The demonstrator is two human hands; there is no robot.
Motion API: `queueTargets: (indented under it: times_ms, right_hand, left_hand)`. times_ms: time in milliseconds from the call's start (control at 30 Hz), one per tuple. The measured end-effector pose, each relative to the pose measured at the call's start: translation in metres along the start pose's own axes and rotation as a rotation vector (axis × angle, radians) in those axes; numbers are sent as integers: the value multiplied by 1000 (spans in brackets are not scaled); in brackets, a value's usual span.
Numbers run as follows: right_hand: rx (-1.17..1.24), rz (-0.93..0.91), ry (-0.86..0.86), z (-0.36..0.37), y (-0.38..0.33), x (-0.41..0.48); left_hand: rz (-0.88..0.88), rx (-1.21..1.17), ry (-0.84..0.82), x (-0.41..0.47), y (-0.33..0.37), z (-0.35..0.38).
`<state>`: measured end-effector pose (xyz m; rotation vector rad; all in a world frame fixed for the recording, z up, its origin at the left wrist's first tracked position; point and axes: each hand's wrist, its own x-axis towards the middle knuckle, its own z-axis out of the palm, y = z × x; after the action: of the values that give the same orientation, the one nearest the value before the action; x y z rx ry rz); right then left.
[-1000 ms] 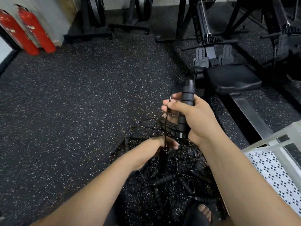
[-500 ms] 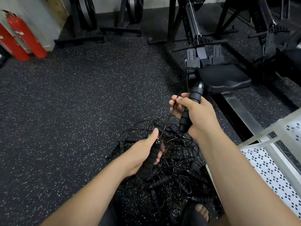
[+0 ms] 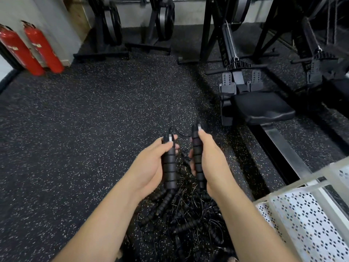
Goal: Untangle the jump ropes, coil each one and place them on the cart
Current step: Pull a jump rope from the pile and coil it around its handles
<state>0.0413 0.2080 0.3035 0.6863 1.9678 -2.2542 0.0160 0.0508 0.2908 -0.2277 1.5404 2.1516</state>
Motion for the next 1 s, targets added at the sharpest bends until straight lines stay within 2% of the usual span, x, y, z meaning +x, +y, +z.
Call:
queueTargets:
  times_ms: [67,167,333,867,1000]
  right_hand:
    - [29,-28,19,7,0,2]
    - [-83,-129,1,15,3,4]
    - [-135,-237,-38,18,6,-2]
    - [-198,-278,-74,27,5,-12]
    - [-197,-263,-213,24,6,-14]
  left_hand:
    - [56,46,-12,1,5,-8]
    - [139,110,-15,3,9,-18]
    - [184,94,-57,6,11,-25]
    - [200,106,-68,2,13,-27]
    - [193,43,-71,2,15,-26]
